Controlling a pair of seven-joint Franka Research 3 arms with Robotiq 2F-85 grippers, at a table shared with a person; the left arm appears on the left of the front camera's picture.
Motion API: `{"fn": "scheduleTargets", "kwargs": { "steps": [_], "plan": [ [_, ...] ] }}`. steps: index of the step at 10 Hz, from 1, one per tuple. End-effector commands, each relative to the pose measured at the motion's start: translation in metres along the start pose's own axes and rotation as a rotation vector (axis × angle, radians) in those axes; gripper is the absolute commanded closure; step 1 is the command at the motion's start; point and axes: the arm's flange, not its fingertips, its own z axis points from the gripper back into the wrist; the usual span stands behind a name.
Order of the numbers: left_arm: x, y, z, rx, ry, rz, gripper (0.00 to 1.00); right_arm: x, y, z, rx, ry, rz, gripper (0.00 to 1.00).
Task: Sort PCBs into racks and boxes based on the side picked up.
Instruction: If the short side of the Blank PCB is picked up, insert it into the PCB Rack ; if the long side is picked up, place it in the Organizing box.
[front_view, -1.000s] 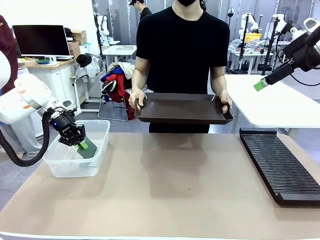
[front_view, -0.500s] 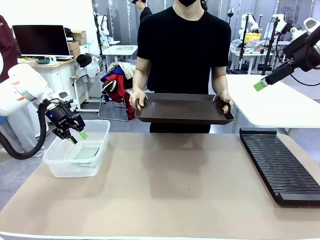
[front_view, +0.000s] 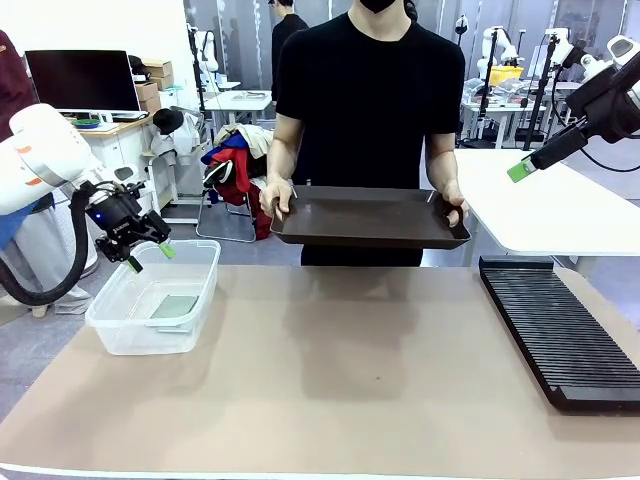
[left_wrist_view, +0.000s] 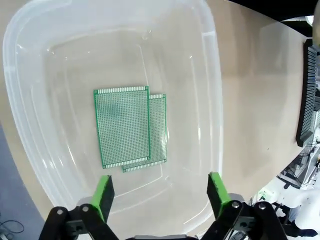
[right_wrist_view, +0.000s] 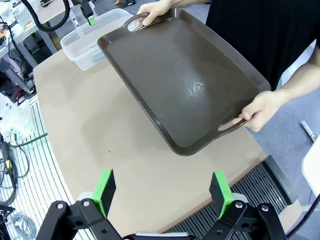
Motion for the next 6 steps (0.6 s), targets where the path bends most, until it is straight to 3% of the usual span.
{"fn": "scheduleTargets", "kwargs": {
  "steps": [1, 2, 6],
  "plan": [
    [-0.008, -0.013, -0.004, -0.001, -0.067, 0.004, 0.0, 0.0, 0.0, -0.001, 0.015, -0.012, 0.002, 0.0],
    [0.0, 0.0, 0.0, 0.0, 0.0, 0.0, 0.0, 0.0, 0.0, -0.001, 0.015, -0.012, 0.002, 0.0],
    [0.0, 0.0, 0.0, 0.0, 0.0, 0.0, 0.0, 0.0, 0.0, -0.001, 0.015, -0.012, 0.002, 0.0]
  ]
}}
